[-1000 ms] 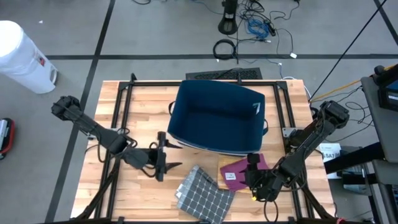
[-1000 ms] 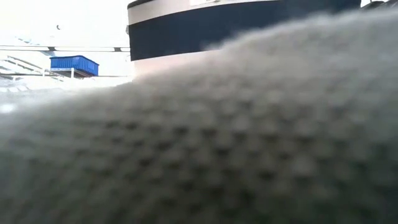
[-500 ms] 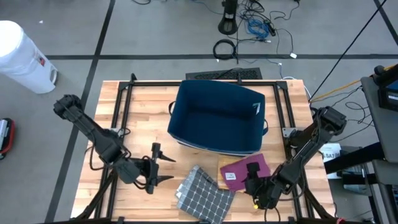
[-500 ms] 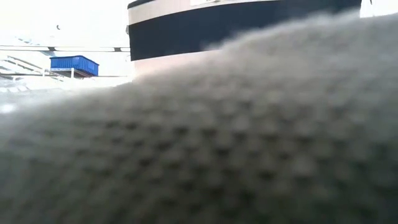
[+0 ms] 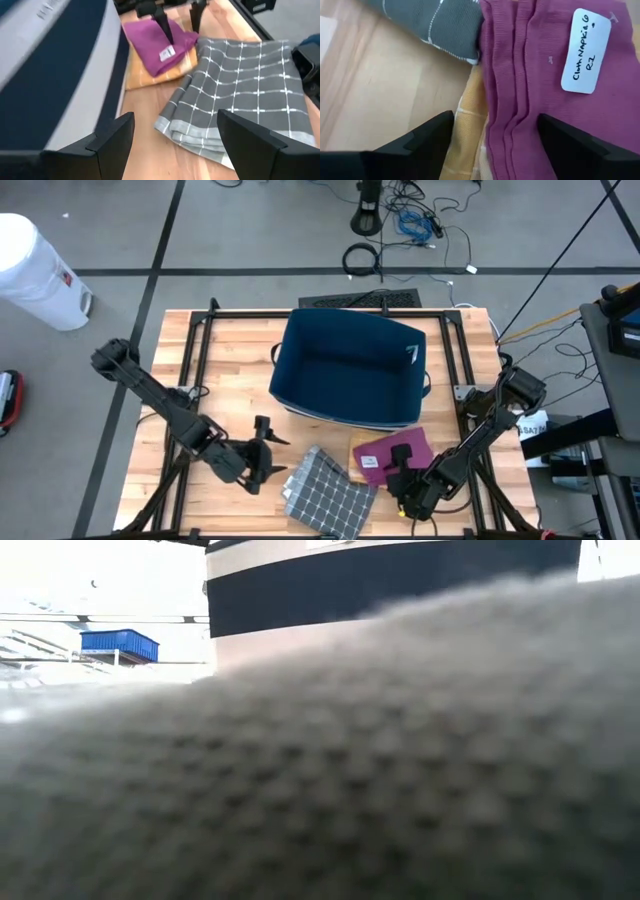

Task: Fold towel
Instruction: Stack the stacked towels on the gray towel

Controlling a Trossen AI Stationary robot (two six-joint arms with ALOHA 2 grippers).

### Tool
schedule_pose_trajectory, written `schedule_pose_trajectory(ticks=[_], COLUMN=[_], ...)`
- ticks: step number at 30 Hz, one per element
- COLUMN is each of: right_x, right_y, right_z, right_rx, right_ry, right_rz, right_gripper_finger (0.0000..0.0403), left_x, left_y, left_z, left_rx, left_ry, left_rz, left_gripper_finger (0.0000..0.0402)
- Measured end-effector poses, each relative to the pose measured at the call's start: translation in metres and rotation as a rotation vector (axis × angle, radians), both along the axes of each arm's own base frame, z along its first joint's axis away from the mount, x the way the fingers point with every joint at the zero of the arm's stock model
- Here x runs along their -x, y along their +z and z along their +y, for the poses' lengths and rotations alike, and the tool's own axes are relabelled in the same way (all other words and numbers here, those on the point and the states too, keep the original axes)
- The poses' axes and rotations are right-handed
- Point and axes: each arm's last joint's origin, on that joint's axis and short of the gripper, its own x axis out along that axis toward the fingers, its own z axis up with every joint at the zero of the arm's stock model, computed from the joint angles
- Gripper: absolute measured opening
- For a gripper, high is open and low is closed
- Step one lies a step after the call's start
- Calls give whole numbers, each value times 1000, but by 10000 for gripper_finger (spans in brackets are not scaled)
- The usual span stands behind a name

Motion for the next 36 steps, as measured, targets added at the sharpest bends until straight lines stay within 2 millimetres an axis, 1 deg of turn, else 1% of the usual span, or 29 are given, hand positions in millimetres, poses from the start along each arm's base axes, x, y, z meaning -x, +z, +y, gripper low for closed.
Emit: schedule_pose_trajectory(ticks=[2, 5, 8, 12, 13, 15, 17, 20, 22, 28, 32, 34, 36], right_x=[0, -1, -1, 2, 3, 6, 7, 5, 2, -15, -28, -35, -42], right_y=[-2, -2, 0, 3, 5, 8, 16, 32, 45, 92, 124, 136, 141], right_z=[-2, -6, -13, -27, -30, -36, -43, -46, -47, -38, -29, -27, -26], right_rx=[10, 22, 63, 146, 161, 196, 200, 140, 64, -177, -284, -313, -320], right_ry=[-27, -67, -96, -157, -171, -221, -268, -305, -328, -340, -345, -351, -364], right_rz=[6, 0, 12, 41, 49, 35, 12, -49, -88, -169, -217, -241, -251], right_gripper_finger=[280, 242, 170, 44, 28, 26, 26, 26, 26, 26, 26, 26, 26], left_x=[-2, -5, -8, -13, -14, -18, -20, -24, -25, -29, -30, -30, -30], left_y=[-5, -10, -13, -17, -18, -21, -24, -28, -29, -28, -28, -28, -28], left_z=[-2, -4, -5, -4, -4, -4, -3, 0, 1, 6, 7, 7, 7], left_rx=[-2, 3, 20, 33, 33, 33, 26, 21, 21, 38, 39, 39, 41], left_ry=[-9, -25, -47, -54, -53, -47, -41, -27, -18, 10, 13, 13, 13], left_rz=[20, 36, 51, 67, 71, 70, 80, 88, 91, 81, 81, 81, 81], left_gripper_finger=[291, 291, 291, 291, 291, 291, 291, 291, 291, 291, 291, 291, 291])
